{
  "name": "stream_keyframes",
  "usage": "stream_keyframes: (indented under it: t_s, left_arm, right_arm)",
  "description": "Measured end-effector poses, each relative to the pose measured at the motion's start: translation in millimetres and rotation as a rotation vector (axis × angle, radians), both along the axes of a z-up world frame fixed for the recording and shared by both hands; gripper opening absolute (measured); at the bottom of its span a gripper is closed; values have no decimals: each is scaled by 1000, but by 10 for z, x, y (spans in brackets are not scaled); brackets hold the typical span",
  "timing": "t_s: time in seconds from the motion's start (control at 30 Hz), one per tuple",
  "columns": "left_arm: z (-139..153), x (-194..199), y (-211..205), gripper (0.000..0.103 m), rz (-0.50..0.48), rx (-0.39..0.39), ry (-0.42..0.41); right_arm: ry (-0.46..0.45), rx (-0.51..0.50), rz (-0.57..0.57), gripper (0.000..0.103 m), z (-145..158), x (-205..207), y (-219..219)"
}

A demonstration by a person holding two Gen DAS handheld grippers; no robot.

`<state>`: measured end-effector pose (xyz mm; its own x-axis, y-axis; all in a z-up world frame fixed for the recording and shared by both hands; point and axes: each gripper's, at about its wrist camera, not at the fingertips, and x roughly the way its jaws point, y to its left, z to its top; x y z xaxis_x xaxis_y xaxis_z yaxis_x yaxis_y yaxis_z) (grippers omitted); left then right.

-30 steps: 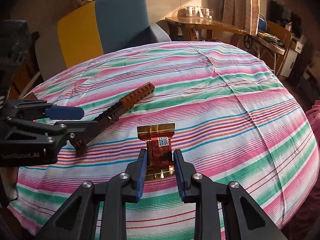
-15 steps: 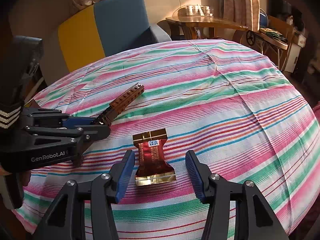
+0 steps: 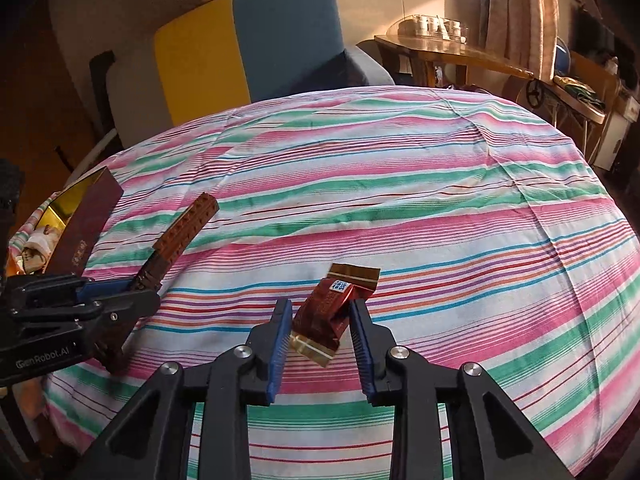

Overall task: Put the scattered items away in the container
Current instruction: 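Lift the rifle with the left gripper while the right gripper lifts the candy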

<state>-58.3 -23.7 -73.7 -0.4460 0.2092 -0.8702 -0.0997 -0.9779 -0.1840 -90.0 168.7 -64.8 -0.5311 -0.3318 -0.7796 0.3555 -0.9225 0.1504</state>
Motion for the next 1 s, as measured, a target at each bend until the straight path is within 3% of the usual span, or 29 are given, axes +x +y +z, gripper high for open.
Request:
stream_keyframes:
  t_s: [0.13,0.3,0.43,0.53,0.7,0.73,0.77,0.83,1.0]
  left_arm:
    - [-43,227,-163,24,42,13,-11]
    - [-51,402,-181,24,28,29,6]
    - [-28,412,-212,27,35,63,15]
    - [23,413,-233,30,39,77,35]
    - [19,429,-251,33,35,93,35]
    - [7,434,-248,33,34,96,33]
    - [1,443,-248,33,33,97,35]
    - [-3,464,-256,34,27,99,38]
    - [22,492,-326,36,36,120,48]
  right_arm:
    - [-7,-10,11,24,-8,124,-130]
    - [-37,-125,-84,25,10,237,182]
    - [-64,-170,-138,49,17,246,355]
    - [-72,-177,-154,56,38,208,337]
    - [-137,-149,-183,55,-57,61,152]
    - [-152,-139,-184,49,-89,27,104]
    - [-157,-129,-179,35,-111,-1,50]
    - [-138,-110,-155,29,-113,-80,-55]
    - [-91,-78,-46,32,-69,-381,-260]
